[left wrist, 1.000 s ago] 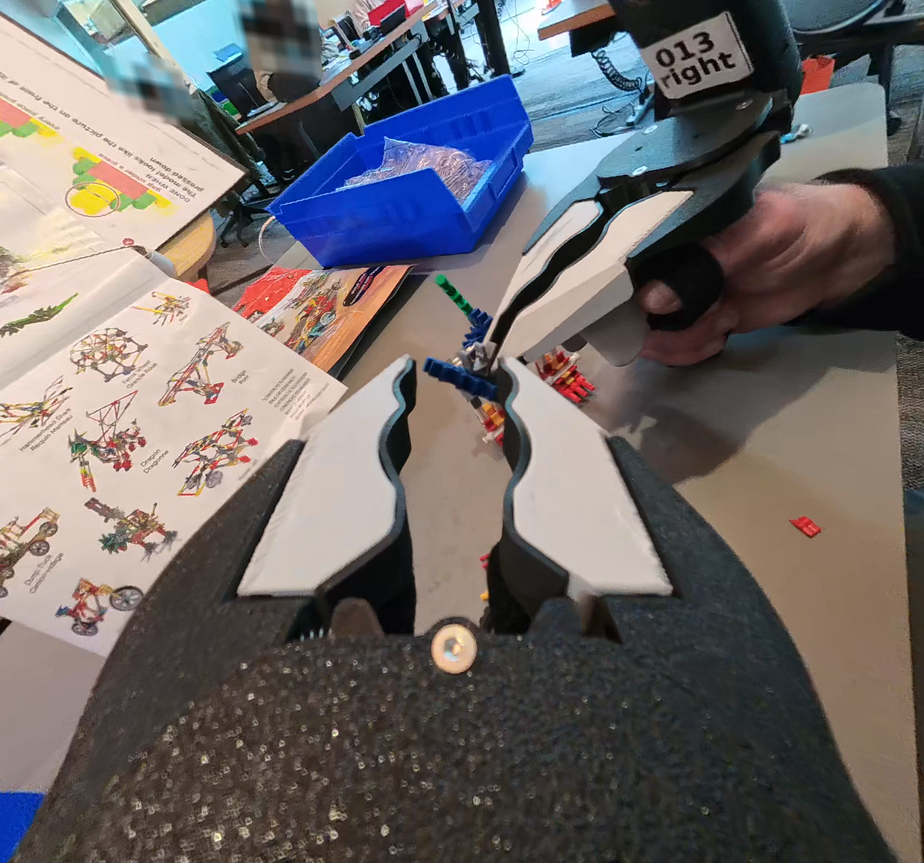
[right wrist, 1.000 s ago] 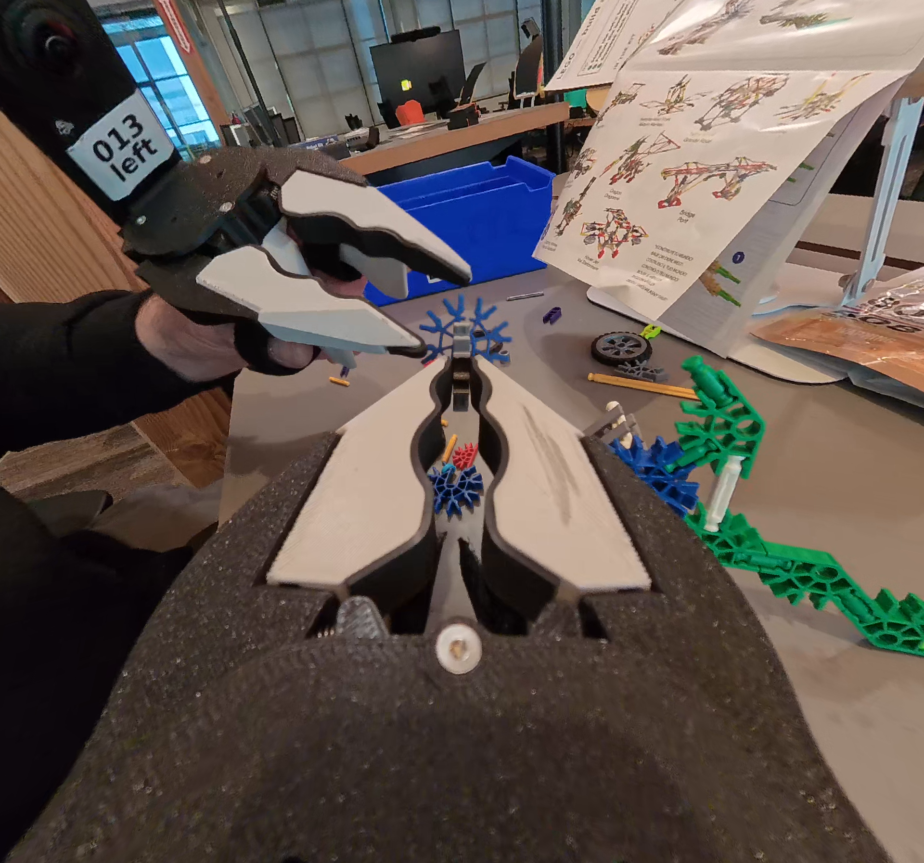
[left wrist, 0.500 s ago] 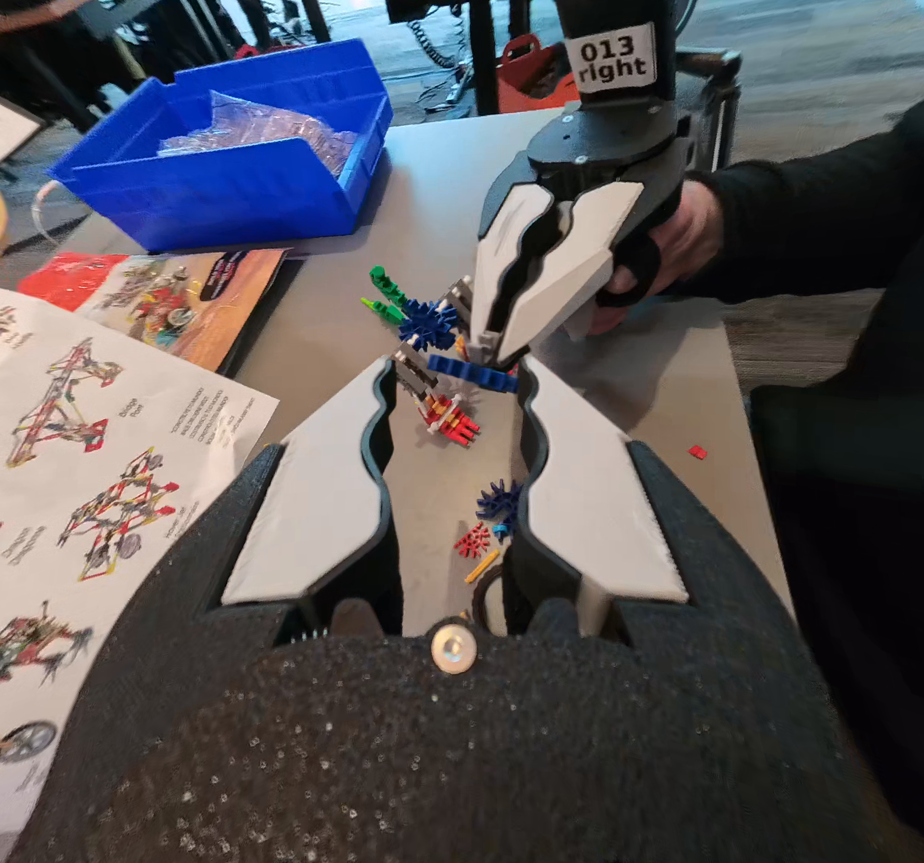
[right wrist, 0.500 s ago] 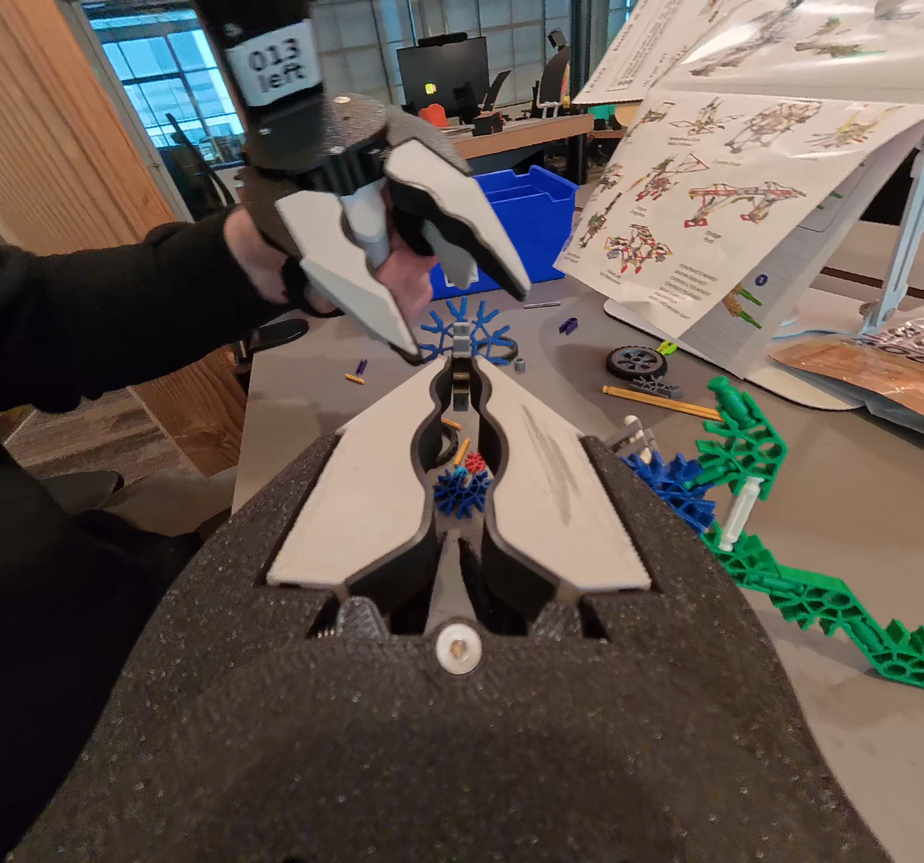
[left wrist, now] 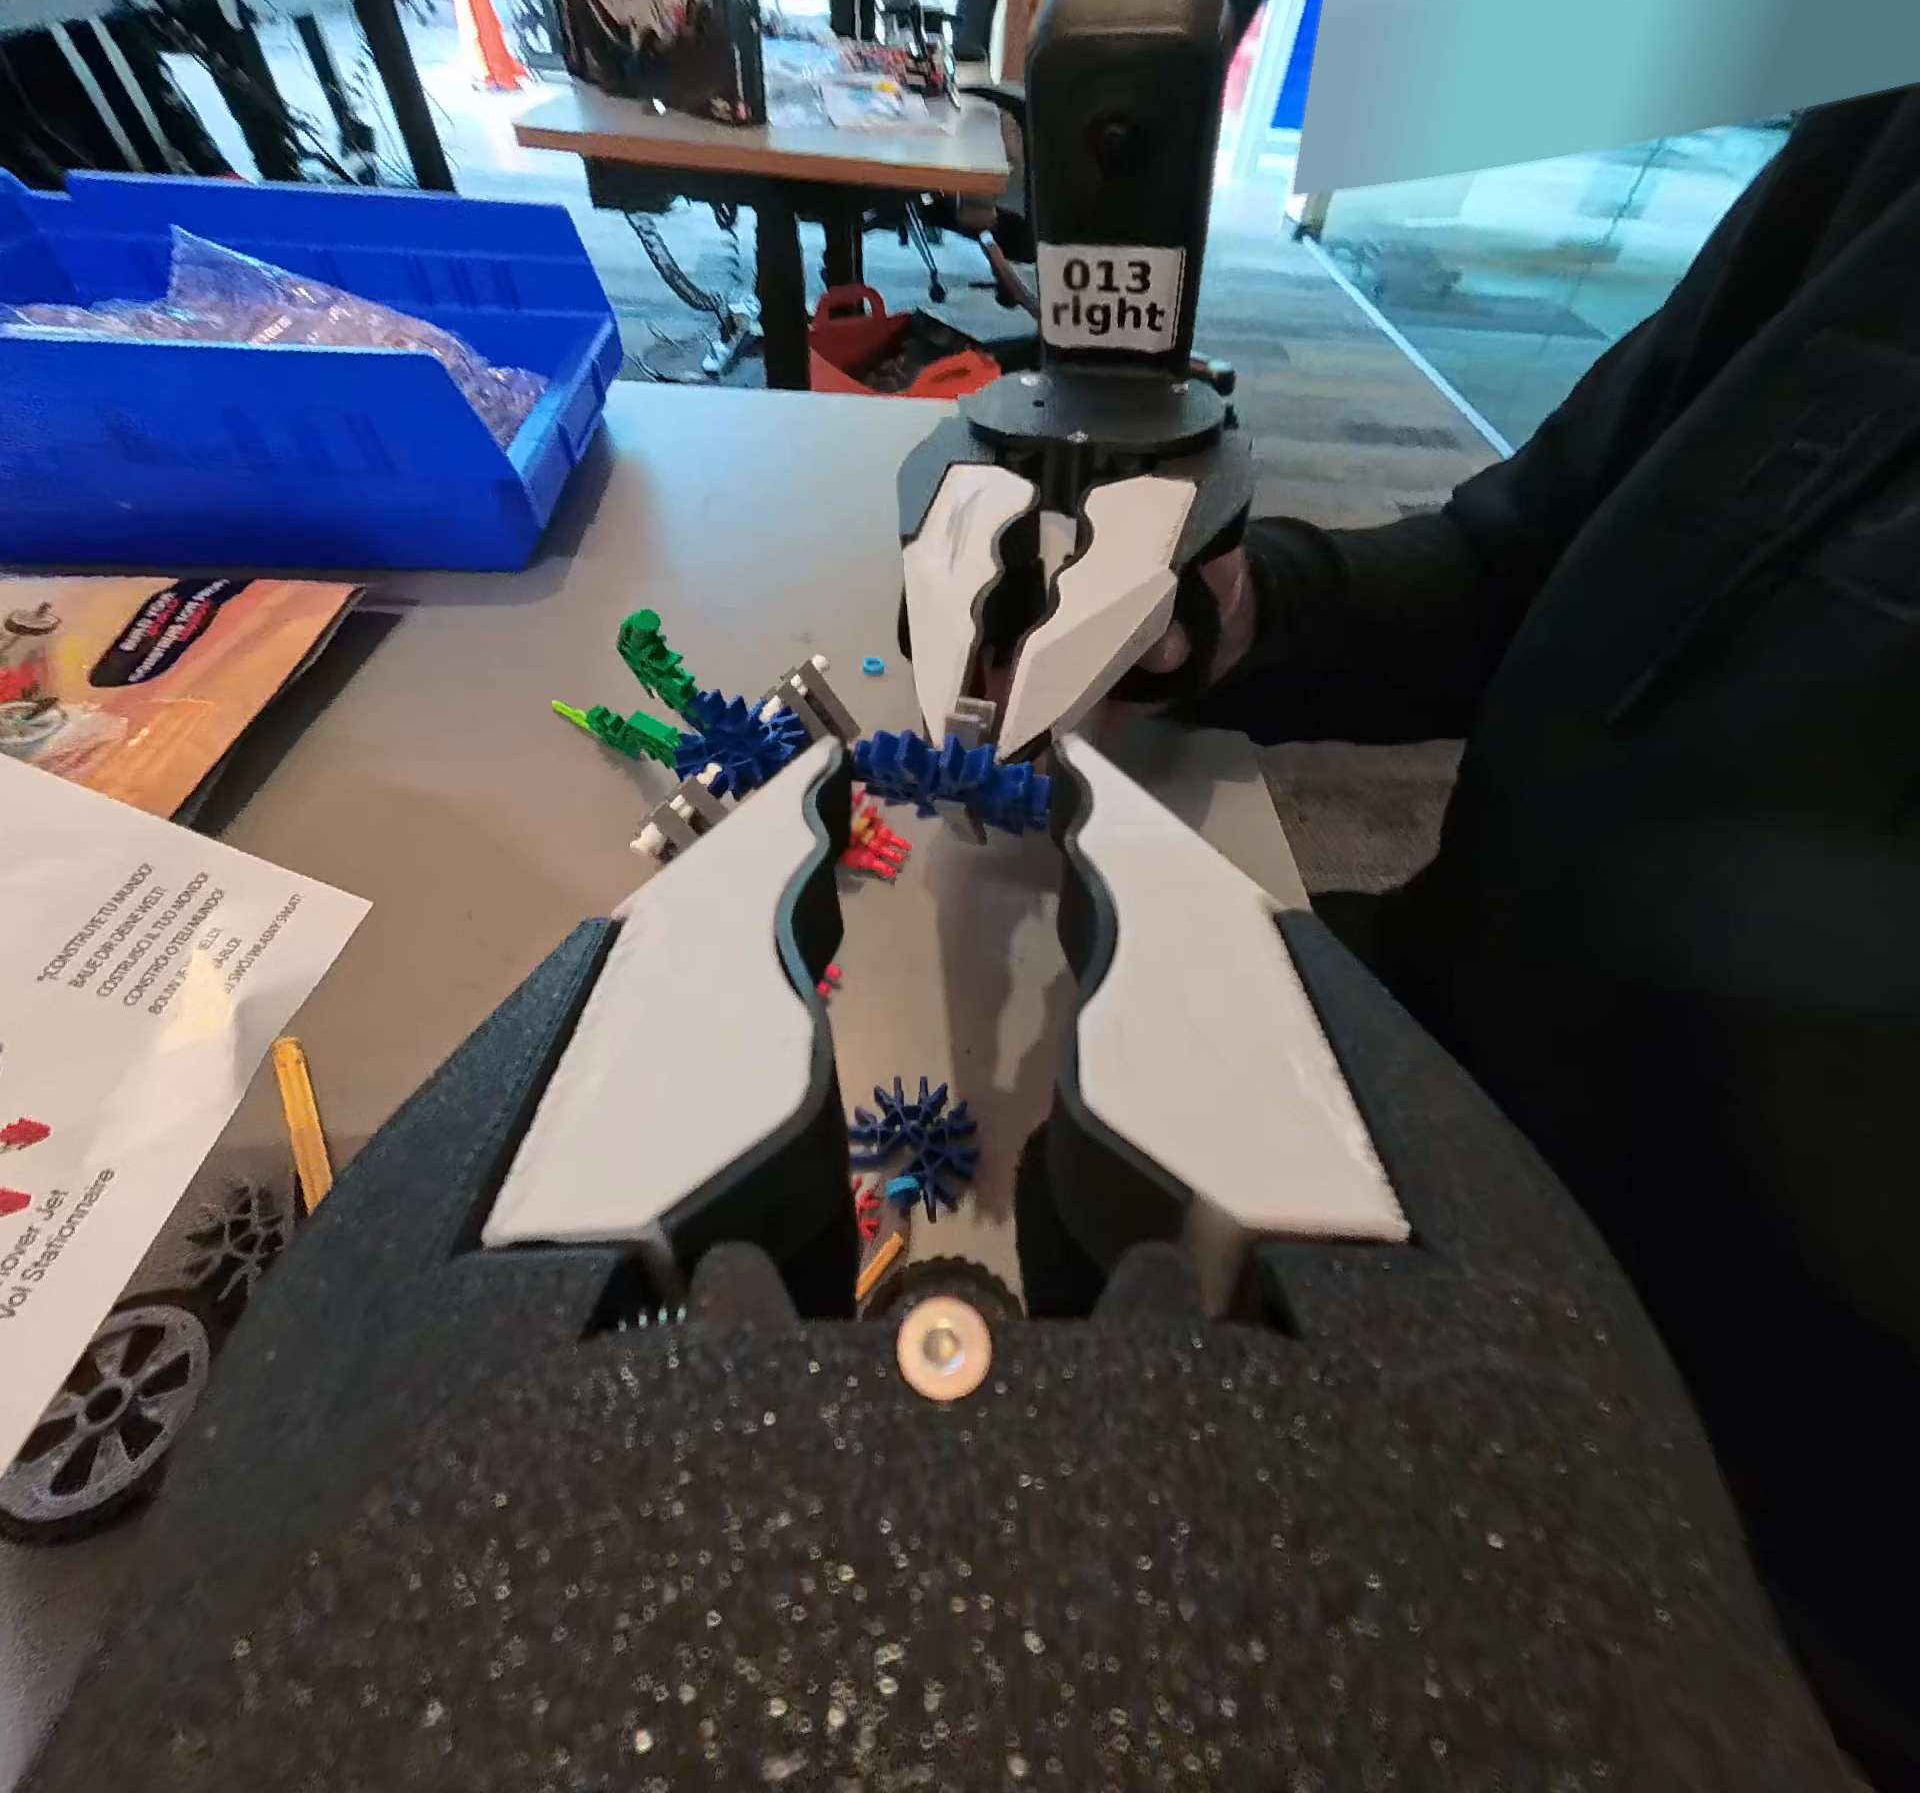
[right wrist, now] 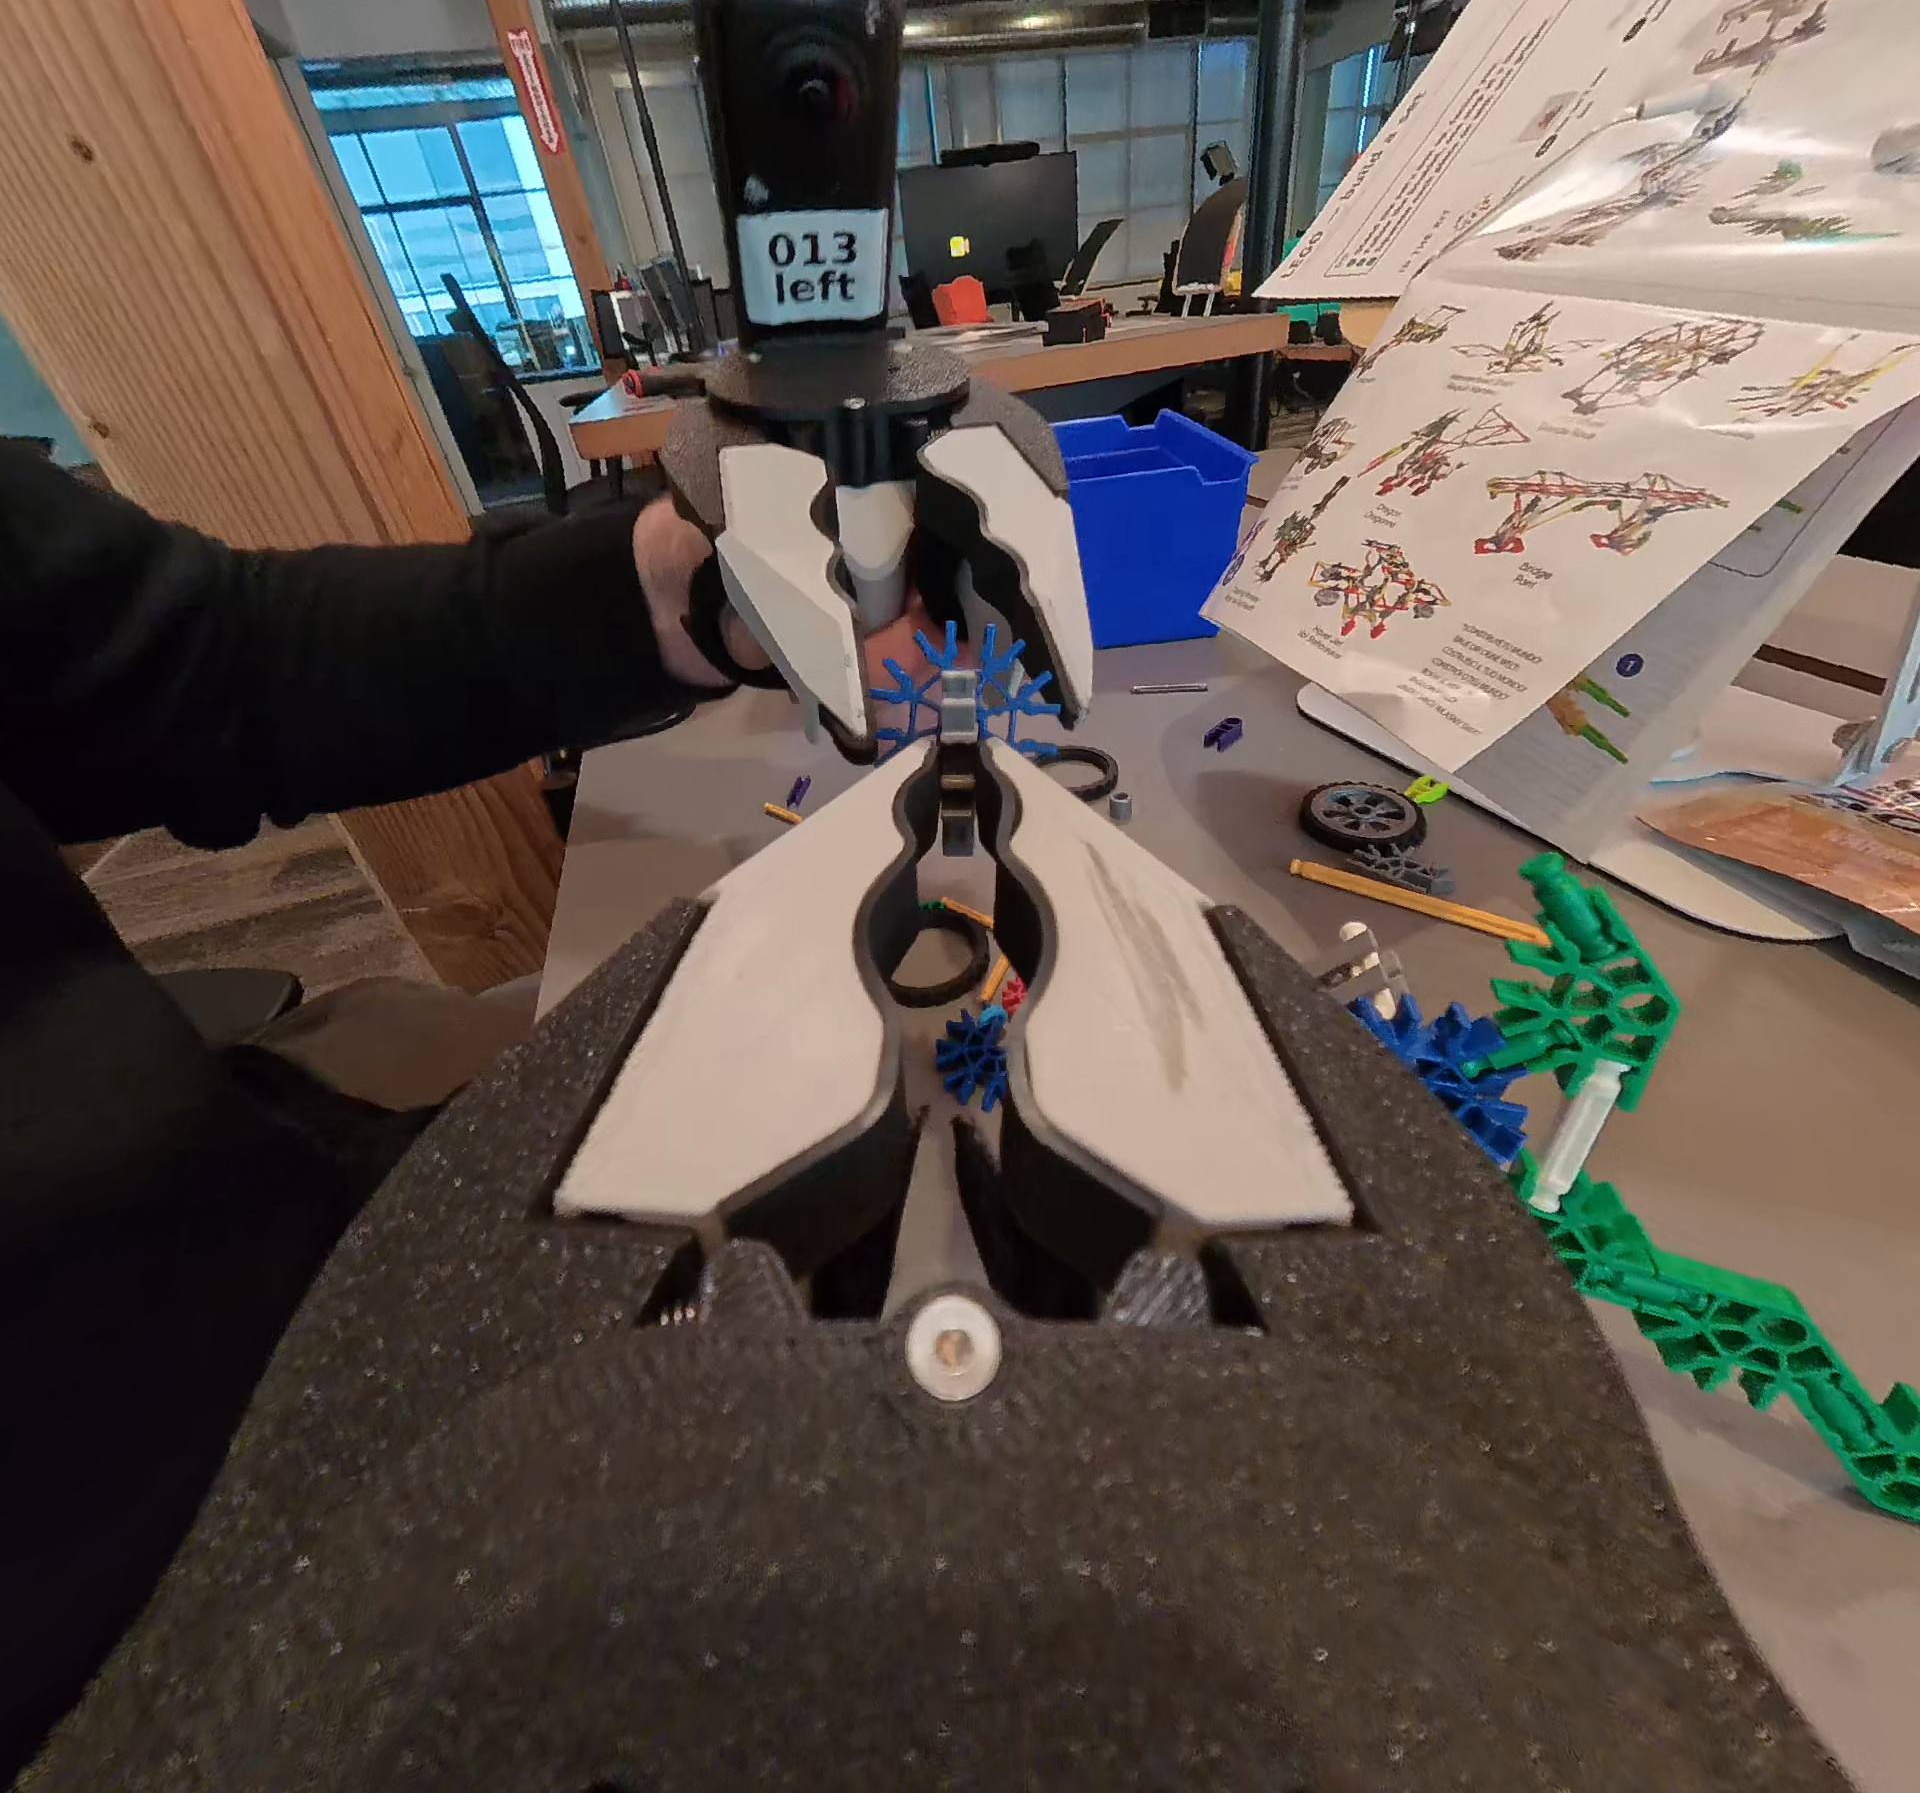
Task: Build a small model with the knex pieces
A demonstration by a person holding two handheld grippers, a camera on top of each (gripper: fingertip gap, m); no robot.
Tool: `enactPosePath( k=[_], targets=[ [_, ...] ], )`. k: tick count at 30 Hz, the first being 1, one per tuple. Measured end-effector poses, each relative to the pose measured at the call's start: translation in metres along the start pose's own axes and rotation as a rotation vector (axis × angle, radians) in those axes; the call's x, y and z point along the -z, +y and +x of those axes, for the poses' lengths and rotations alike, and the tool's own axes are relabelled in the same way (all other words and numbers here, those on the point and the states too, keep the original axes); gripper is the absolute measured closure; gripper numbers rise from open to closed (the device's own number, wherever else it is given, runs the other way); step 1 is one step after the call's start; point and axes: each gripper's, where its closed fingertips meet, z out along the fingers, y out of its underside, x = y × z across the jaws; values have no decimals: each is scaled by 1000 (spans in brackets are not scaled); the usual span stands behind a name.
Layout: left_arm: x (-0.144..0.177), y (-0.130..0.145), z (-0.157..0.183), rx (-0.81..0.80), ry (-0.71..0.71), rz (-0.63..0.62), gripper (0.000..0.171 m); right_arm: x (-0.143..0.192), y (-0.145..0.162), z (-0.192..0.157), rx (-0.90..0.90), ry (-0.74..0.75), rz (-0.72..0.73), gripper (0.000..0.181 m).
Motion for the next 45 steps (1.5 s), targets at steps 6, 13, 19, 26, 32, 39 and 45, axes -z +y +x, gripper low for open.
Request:
enactPosePath(
  k=[6,13,19,26,32,39,45],
  targets=[
    [-1,-9,0,-25,-69,86,135,4,-6,0,-65,-28,42,176],
    [-4,-21,-1,-75,-153,147,135,9,-16,3,-142,-54,103,176],
    [-7,-25,-3,-115,-235,177,135,12,-20,5,-166,-51,129,176],
    [-8,-17,-1,-4,-169,141,135,12,-18,3,-31,6,98,177],
    [-10,-11,2,83,-116,136,136,11,-19,0,-1,7,102,176],
    [-16,-8,3,123,-119,181,139,10,-20,-3,-16,-20,109,175],
    [-16,-10,1,110,-123,190,140,11,-20,-1,-58,-30,114,173]
  ],
)
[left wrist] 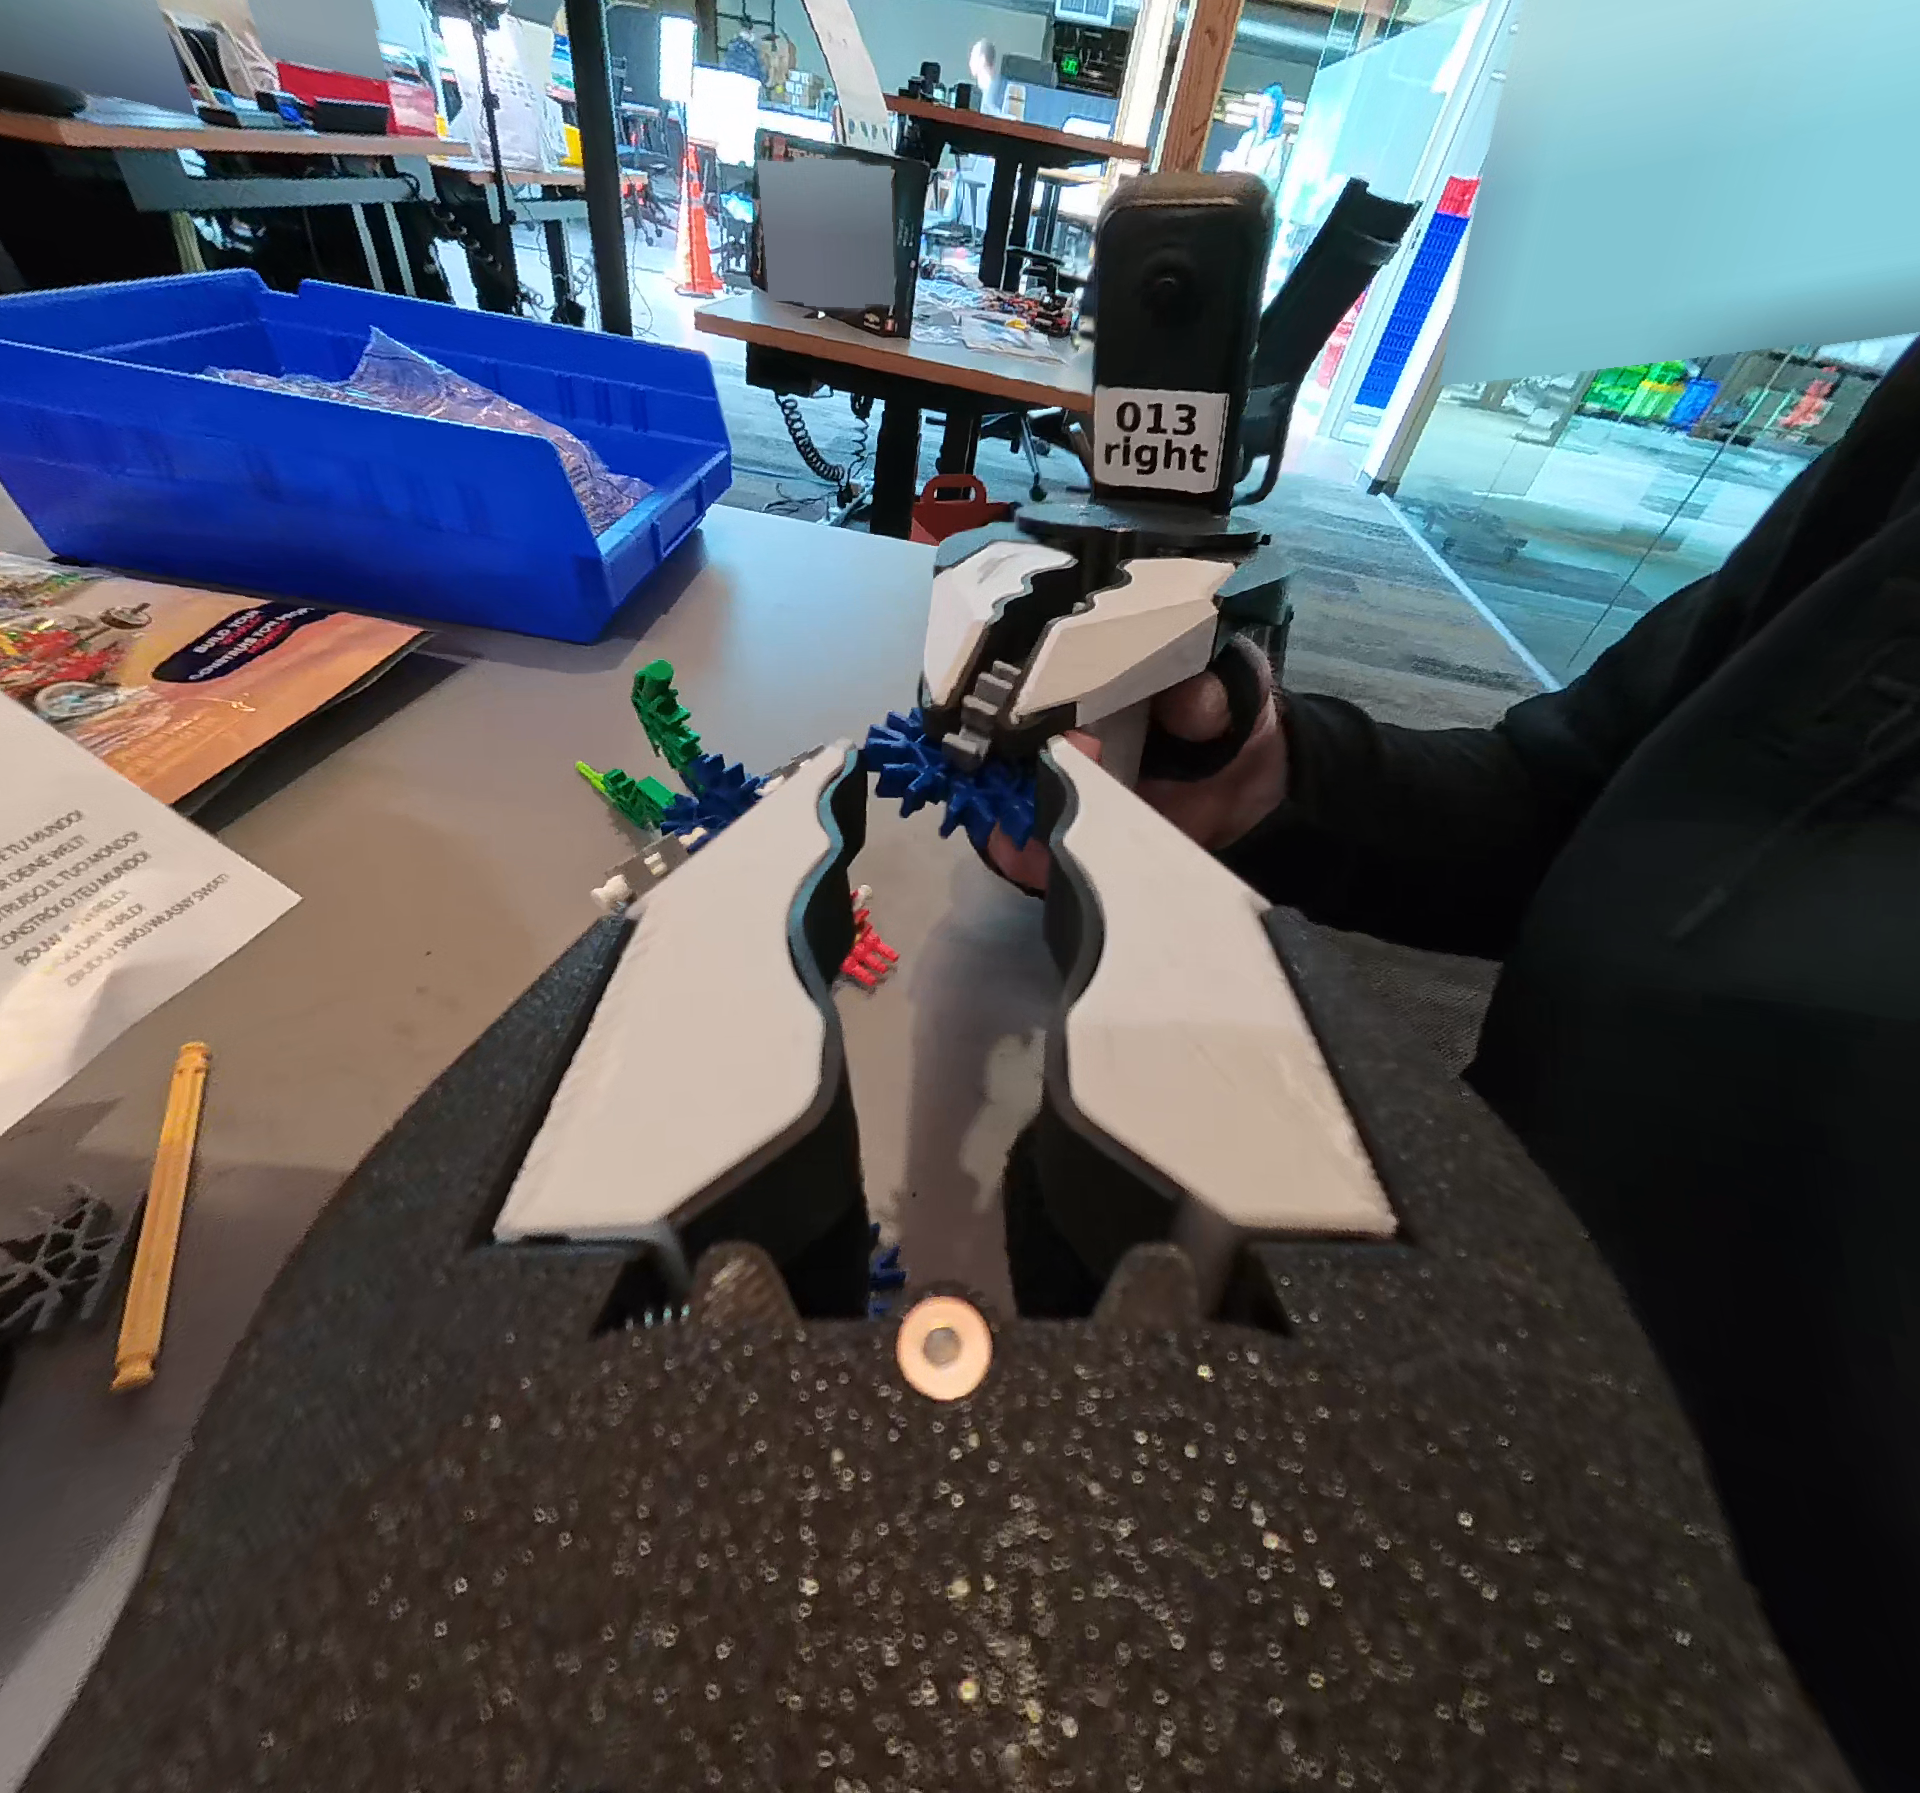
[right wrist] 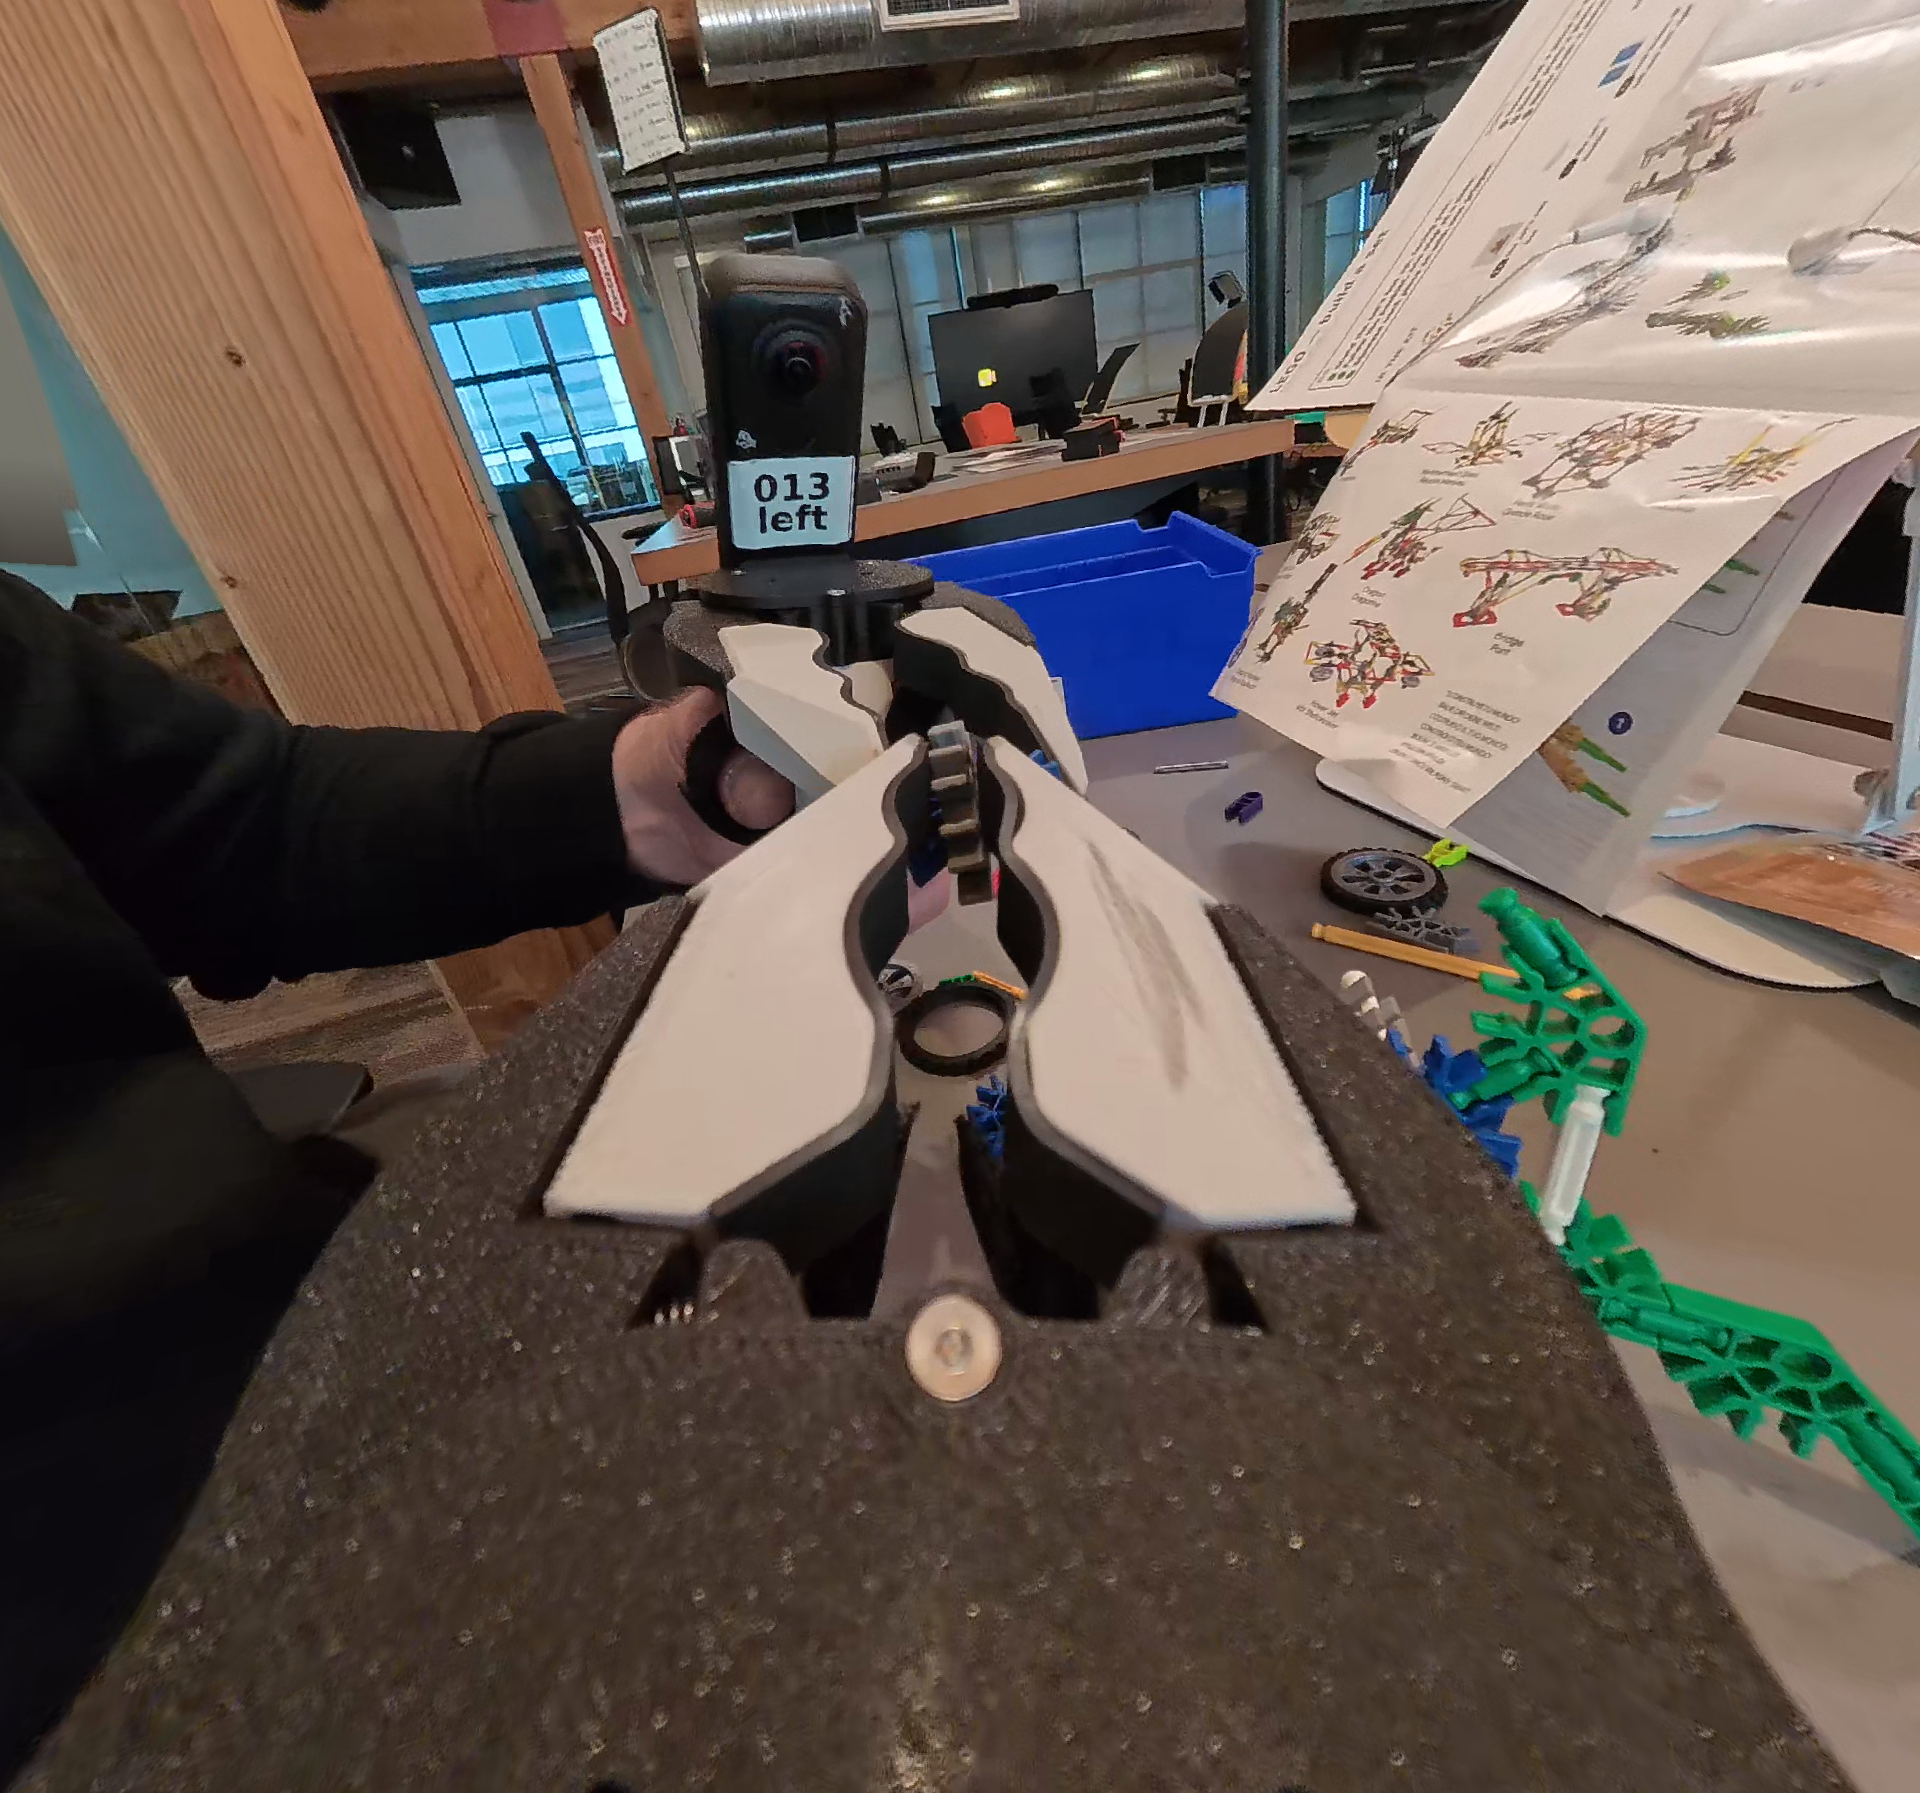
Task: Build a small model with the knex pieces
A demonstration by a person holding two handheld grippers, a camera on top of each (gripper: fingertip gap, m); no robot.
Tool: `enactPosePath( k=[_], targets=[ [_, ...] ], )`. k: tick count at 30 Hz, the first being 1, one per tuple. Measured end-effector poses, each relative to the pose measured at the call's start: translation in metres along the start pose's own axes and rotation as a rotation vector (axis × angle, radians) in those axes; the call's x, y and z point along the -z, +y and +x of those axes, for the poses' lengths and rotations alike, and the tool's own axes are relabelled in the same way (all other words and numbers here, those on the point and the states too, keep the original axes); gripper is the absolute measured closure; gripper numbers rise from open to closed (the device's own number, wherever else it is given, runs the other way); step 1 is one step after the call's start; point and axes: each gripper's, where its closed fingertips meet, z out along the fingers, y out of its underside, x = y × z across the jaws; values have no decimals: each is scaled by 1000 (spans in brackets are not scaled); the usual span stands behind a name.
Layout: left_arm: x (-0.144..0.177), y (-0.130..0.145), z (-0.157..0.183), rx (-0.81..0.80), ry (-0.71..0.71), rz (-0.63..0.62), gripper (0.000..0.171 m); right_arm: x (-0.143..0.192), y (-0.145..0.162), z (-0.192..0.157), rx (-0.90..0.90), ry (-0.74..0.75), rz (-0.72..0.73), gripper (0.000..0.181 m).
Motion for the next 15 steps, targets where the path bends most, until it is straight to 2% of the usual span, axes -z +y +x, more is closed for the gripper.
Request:
enactPosePath(
  k=[7,9,15],
  targets=[
    [-1,-8,3,8,24,64,143,4,-8,1,-39,-15,41,165],
    [2,-11,0,8,14,90,148,6,-12,-1,-66,-41,71,158],
    [10,-18,0,-5,20,133,149,10,-18,3,-128,-58,108,156]
  ],
)
